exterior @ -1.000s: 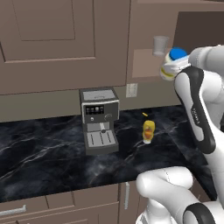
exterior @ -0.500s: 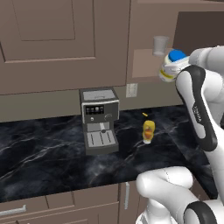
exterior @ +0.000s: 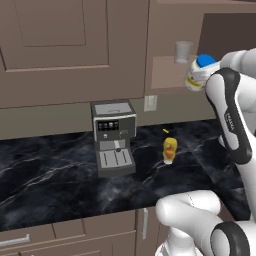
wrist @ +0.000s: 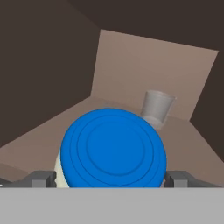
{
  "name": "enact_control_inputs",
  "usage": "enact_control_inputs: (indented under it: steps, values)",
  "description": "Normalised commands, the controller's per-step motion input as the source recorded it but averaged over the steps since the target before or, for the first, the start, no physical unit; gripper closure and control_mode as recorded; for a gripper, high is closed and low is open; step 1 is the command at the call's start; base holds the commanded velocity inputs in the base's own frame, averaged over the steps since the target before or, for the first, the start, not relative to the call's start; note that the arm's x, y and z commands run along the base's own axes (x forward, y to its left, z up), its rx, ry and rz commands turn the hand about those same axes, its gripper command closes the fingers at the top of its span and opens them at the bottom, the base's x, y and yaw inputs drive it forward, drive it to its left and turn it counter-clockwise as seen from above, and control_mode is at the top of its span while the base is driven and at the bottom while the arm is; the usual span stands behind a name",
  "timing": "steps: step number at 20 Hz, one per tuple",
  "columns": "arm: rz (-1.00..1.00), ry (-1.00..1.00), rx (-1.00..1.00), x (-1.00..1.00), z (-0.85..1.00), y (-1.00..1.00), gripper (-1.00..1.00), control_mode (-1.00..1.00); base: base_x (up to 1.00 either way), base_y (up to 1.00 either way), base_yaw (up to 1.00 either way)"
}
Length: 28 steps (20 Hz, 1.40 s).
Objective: Pick the mayonnaise and mustard from the counter and place them in the cabinet.
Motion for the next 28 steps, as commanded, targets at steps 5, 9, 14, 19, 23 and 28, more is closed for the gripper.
enact_control_inputs:
  steps: [5, 9, 14, 19, 23, 28]
  values:
    - [0.00, 0.03, 0.00, 0.26, -0.15, -0.07, 1.00, -1.00, 0.00, 0.00, 0.00]
    - [0.00, 0.07, 0.00, 0.33, -0.26, 0.00, 1.00, -1.00, 0.00, 0.00, 0.00]
    - [0.00, 0.03, 0.00, 0.37, -0.19, 0.00, 1.00, -1.00, 0.00, 0.00, 0.00]
    - [0.00, 0.00, 0.00, 0.40, -0.19, 0.00, 1.00, -1.00, 0.00, 0.00, 0.00]
    - [0.00, 0.00, 0.00, 0.33, -0.21, 0.00, 1.00, -1.00, 0.00, 0.00, 0.00]
    - [0.00, 0.00, 0.00, 0.29, -0.32, 0.00, 1.00, -1.00, 0.00, 0.00, 0.00]
